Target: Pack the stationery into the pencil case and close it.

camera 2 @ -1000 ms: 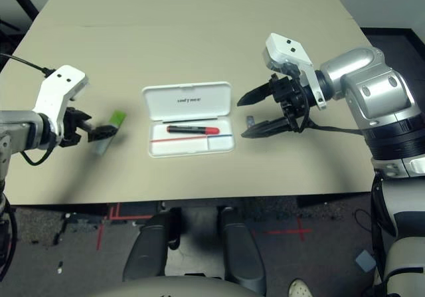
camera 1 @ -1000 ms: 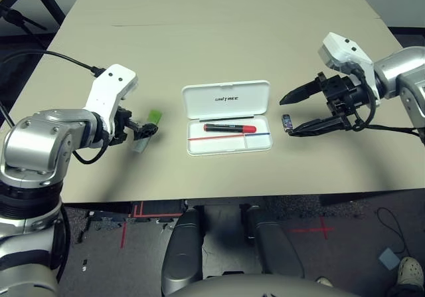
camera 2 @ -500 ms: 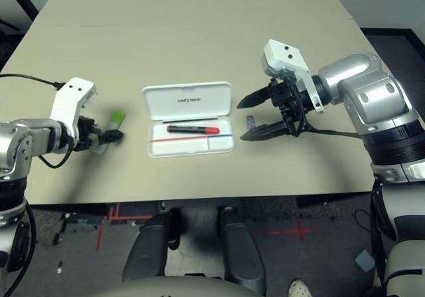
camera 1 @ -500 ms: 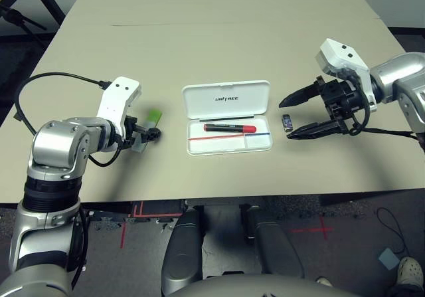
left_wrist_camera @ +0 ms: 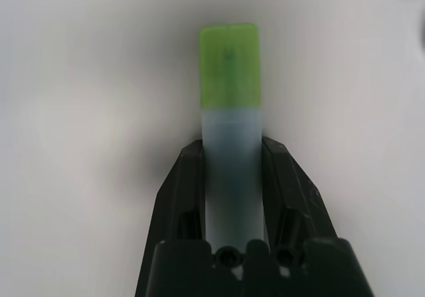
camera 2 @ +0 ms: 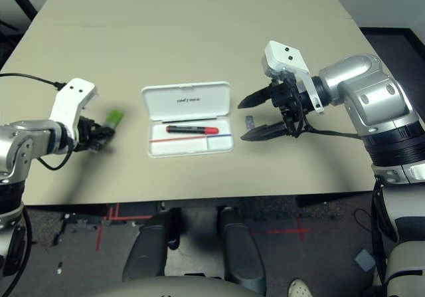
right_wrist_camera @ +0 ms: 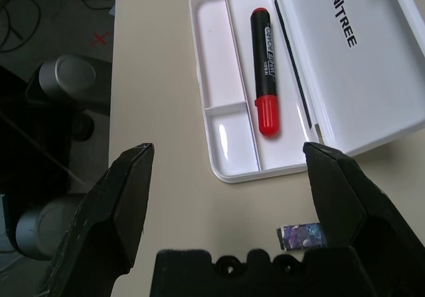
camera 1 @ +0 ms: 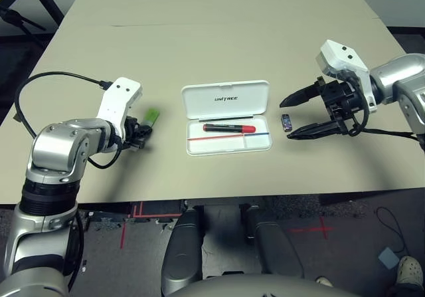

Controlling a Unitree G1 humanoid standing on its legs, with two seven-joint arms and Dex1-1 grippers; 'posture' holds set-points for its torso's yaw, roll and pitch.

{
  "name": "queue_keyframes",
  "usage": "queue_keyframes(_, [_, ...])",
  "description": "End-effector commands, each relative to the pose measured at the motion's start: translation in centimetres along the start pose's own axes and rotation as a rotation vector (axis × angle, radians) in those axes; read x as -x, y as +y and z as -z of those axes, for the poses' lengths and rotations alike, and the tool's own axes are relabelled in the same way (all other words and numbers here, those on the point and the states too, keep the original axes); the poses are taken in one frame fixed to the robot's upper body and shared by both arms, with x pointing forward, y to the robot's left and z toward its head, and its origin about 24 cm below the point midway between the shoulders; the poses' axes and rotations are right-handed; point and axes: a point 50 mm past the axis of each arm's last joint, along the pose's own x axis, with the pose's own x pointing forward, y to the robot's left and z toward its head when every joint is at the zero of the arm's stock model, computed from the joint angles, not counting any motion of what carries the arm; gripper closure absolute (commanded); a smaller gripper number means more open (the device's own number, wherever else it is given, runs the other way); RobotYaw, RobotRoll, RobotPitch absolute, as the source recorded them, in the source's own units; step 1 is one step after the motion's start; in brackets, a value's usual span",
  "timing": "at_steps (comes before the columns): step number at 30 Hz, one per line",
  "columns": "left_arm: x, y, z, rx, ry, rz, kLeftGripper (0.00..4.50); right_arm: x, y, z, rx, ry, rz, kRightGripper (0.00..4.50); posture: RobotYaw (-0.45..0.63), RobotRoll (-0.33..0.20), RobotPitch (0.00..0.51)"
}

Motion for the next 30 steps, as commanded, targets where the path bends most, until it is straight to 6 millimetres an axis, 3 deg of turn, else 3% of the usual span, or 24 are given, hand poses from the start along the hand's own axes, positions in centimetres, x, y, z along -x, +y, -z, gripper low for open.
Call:
queue_keyframes(1, [1.9,-0.1,-1.1,-0.113,-0.009,0.035,3.42,0.1,0.0,0.1,0.011,0.007,0.011,0.0,0.12,0.0,0.242])
queue_keyframes(13, [5.8,-3.6,-0.3,-0.506,0.031,0.342,3.42,0.0,-0.4,0.2,0.019,0.009,0.021,0.0,0.13,0.0,0.241])
queue_keyframes(25, [5.0,-6.7,-2.9,-0.819,-0.125,0.5,3.42,-0.1,-0.9,0.1,0.034,0.011,0.036,0.0,0.12,0.0,0.235])
queue_keyframes(30, [3.5,-8.0,-4.1,-0.918,-0.163,0.536,3.42,-0.1,-1.0,0.1,0.038,0.016,0.039,0.0,0.11,0.0,0.236])
